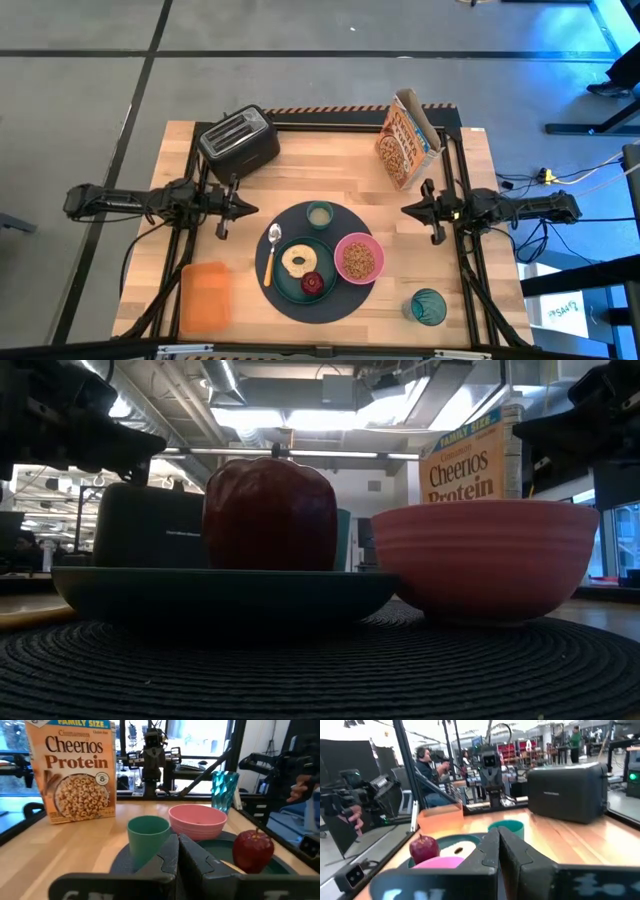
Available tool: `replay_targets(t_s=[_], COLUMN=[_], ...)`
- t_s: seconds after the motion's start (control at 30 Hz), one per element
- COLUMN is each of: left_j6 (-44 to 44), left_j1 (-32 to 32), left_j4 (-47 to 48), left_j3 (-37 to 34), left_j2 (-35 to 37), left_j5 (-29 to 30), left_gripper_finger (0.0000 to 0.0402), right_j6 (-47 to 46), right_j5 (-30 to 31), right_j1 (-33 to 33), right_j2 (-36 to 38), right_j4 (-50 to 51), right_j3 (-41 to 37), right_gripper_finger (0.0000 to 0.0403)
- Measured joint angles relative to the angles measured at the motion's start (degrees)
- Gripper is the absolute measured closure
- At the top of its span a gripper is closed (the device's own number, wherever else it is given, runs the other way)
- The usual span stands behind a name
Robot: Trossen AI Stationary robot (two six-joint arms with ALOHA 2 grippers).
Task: Arrange a breakfast setting
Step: Return to Home Position
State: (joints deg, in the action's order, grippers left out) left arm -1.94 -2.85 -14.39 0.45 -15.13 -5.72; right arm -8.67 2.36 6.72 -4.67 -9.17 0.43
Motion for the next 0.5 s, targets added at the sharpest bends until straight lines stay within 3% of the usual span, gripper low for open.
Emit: replay_targets(t_s=[0.33,0.5], left_j6=[0.9,1.0], left_j1=[0.0,0.0], left_j4=[6.7,11.4], left_j3=[0.1,0.0], left_j2=[14.8,15.0], left_j5=[0.9,1.5], left_gripper_finger=[0.0401,0.0401], right_j6=[-1.7,-1.6], right_j5=[-0.5,-0.6], right_j1=[0.0,0.0], right_j2=[0.0,0.1], right_j4=[-1.3,-1.3], right_j3=[0.0,0.0], right_gripper_finger=[0.0402,0.0402])
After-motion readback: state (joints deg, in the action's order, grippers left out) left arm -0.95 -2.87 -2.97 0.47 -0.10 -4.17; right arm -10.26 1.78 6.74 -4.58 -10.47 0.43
